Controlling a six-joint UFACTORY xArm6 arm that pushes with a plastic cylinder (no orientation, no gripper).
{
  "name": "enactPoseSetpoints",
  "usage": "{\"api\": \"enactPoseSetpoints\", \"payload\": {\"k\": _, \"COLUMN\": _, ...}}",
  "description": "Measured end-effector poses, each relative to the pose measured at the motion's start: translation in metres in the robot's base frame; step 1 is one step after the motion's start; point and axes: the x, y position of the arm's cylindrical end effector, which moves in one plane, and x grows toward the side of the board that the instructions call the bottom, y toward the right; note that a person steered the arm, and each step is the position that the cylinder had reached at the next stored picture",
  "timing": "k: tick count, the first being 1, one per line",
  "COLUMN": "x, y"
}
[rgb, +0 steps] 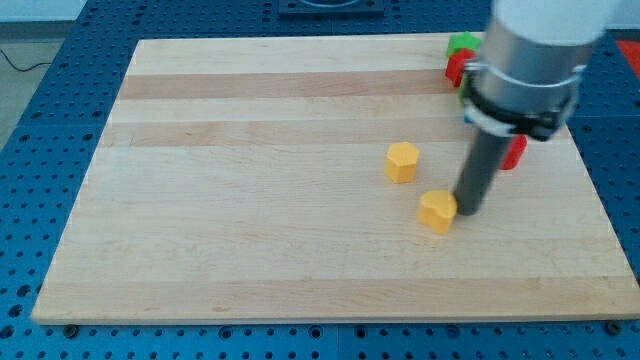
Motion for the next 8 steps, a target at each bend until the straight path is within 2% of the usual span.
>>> {"api": "enactPoseSetpoints", "payload": {"k": 2, "x": 0.004, "y": -0.140}}
{"api": "enactPoseSetpoints", "payload": {"k": 3, "x": 0.005, "y": -0.133}}
{"api": "enactPoseSetpoints", "payload": {"k": 5, "x": -0.002, "y": -0.011}}
{"api": "enactPoseSetpoints", "payload": {"k": 6, "x": 0.023, "y": -0.009}}
{"api": "enactPoseSetpoints", "payload": {"k": 8, "x": 0.028, "y": -0.125}}
